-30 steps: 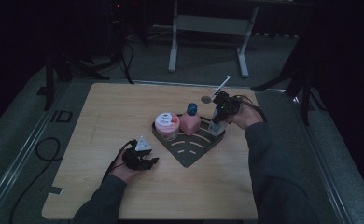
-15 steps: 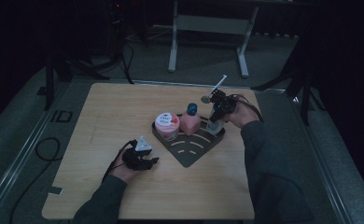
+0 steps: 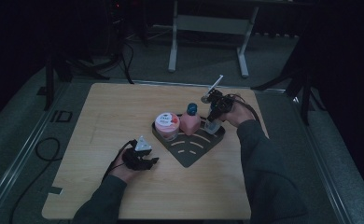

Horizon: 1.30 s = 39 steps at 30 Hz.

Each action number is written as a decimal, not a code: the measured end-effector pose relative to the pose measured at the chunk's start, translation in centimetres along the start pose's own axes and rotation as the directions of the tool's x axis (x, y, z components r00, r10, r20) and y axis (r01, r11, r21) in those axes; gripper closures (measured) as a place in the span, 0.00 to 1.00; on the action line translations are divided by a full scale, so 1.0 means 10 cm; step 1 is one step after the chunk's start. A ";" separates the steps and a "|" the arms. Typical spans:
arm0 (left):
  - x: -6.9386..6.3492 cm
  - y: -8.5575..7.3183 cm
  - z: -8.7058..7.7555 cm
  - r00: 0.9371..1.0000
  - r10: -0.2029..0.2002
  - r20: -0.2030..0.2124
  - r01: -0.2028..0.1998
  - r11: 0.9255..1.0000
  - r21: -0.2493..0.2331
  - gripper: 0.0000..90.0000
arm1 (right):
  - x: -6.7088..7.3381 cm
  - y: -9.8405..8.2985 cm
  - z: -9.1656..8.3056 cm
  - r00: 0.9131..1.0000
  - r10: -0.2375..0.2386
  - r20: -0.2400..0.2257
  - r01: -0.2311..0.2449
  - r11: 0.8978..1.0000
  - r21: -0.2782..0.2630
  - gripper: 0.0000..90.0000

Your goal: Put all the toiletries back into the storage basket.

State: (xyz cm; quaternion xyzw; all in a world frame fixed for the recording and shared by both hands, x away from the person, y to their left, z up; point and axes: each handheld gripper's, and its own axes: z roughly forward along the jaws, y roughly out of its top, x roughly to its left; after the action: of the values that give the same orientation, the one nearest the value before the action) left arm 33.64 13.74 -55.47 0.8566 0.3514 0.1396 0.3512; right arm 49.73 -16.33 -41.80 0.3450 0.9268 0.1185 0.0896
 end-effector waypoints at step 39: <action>0.01 -0.01 -0.01 1.000 0.000 -0.004 0.000 1.000 0.002 0.55 | -0.01 0.19 0.19 1.000 0.026 0.003 -0.026 1.000 -0.015 0.61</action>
State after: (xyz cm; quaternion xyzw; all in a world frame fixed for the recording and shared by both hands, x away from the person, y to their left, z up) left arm 33.63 13.89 -55.44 0.8567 0.3521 0.1408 0.3496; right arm 51.50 -14.70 -43.06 0.3565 0.9211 0.1260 0.0923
